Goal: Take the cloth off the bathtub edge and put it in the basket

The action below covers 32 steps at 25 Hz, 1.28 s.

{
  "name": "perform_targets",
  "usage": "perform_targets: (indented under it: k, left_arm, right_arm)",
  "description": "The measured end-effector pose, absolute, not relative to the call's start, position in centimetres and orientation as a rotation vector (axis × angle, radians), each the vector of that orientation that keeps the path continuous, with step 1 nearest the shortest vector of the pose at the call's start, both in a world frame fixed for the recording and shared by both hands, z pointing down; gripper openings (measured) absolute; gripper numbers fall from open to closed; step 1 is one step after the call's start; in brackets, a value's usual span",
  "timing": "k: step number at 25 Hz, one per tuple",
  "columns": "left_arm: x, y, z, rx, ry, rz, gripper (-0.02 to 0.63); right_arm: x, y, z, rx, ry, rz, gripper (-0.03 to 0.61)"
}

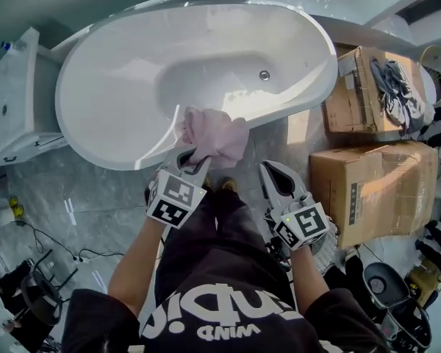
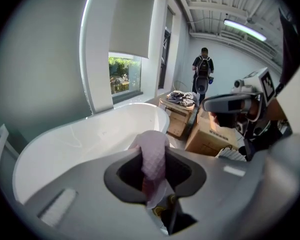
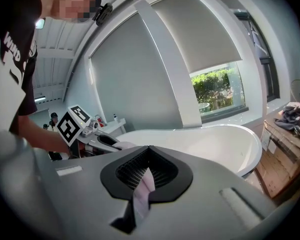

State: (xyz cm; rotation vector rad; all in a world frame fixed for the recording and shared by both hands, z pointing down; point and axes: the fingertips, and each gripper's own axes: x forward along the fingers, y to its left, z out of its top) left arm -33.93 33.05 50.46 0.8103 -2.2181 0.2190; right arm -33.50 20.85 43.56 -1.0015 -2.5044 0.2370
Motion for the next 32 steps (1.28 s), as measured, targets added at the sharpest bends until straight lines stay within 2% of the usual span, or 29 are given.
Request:
perform_targets:
  k: [14, 24, 32]
  left_arm:
    - [-31.3, 32.1, 35.9, 0.908, -2.391, 0.195, 0.075]
    - [-30.9, 31.4, 33.3, 1.011, -2.41, 0.205, 0.075]
    - [-31.2, 27.2, 30.4, 1.254, -2.351, 0.254, 0.074]
  right_arm:
    - [-32.0, 22.0, 33.6, -1.052, -2.675, 0.183, 0.009]
    - [-32.0, 22.0, 31.7, -1.011, -2.743, 0.16, 0.009]
    - [-30.7, 17.9, 30.6, -0.761, -2.83, 0.167, 0.009]
